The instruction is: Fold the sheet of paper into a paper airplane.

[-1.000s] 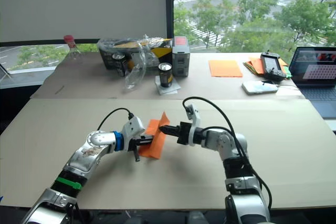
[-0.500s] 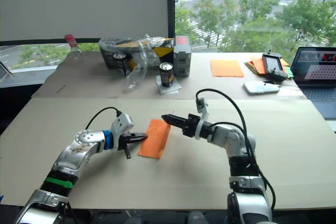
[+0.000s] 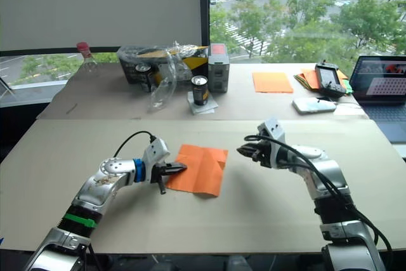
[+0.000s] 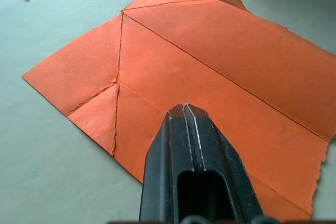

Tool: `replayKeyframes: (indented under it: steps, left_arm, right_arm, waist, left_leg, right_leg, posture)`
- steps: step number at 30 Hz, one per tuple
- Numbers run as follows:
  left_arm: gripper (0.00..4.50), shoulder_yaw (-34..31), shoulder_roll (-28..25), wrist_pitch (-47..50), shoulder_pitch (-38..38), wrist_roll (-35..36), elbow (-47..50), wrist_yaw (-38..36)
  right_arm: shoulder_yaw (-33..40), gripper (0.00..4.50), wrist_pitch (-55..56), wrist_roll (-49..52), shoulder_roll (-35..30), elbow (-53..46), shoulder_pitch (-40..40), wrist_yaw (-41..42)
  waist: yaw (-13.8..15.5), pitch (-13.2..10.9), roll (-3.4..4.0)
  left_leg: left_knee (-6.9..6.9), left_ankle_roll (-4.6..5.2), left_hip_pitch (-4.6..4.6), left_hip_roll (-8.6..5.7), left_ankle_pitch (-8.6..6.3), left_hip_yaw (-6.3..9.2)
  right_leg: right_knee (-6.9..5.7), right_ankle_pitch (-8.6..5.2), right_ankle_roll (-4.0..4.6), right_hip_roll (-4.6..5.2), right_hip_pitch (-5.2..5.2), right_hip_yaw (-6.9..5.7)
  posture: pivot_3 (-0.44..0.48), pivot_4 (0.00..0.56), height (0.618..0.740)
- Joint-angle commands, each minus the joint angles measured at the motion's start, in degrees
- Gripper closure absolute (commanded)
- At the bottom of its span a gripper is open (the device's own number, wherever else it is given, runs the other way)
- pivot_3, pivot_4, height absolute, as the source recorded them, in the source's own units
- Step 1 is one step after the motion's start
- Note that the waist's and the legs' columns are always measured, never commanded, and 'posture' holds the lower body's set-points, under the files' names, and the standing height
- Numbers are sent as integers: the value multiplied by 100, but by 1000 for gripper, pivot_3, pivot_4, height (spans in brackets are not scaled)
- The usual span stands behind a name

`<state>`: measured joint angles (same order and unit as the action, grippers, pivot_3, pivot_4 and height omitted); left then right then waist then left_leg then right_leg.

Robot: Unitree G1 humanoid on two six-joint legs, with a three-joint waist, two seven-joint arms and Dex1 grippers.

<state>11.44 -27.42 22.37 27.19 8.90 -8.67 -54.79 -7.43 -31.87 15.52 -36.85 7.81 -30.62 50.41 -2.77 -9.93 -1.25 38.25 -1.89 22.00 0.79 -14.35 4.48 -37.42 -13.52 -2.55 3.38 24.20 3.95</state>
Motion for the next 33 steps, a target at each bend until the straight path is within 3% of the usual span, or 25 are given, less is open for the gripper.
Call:
replayKeyframes:
  steps: [1, 7, 11, 14, 25, 33]
  left_arm:
    - [4500, 107, -121, -49, -11, -156, -122, -53]
    - [4500, 171, -63, -114, 42, -192, -193, -64]
    - [4500, 208, -47, -151, 44, -214, -215, -62]
    - [4500, 224, -38, -180, 37, -214, -239, -52]
    - [4500, 279, 61, -256, 70, -248, -313, -38]
    - [4500, 268, 107, -266, -30, -272, -257, 15]
  right_arm:
    - [-307, 4443, 685, -516, -143, -108, 42, 137]
    - [-986, 4443, 1918, -1340, -16, 68, 89, 271]
    - [-1155, 4443, 1744, -1257, -205, -463, 259, 917]
    - [-1160, 4443, 1638, -1370, -250, -680, 331, 937]
    - [-1413, 4443, 1622, -2310, -182, -319, -131, 543]
    - [-1478, 4443, 1882, -2515, -193, 81, -564, 758]
  waist:
    - [1, 0, 0]
    - [8, 1, -2]
    - [18, 1, -2]
    - [28, 2, -2]
    - [26, 7, -6]
    - [47, 7, -6]
  left_leg:
    - [0, 0, 0, 0, 0, 0]
    - [0, 0, -4, 0, 0, 0]
    - [0, 0, -9, 0, 0, 1]
    - [0, 0, -7, 0, 0, 2]
    - [-2, 0, -58, 0, 0, 2]
    - [-7, 3, -81, -1, -3, 2]
  right_leg:
    - [0, 0, 0, 0, 0, 0]
    - [2, 0, 0, 0, -4, 0]
    - [2, 0, 0, 0, -10, 0]
    - [8, 0, 0, 0, -13, -2]
    - [21, 0, 0, 0, -66, -2]
    - [37, -1, -2, 2, -96, -3]
  posture:
    - [0, 150, 732]
    - [0, 150, 732]
    - [0, 150, 732]
    - [0, 150, 732]
    - [0, 150, 732]
    - [0, 150, 732]
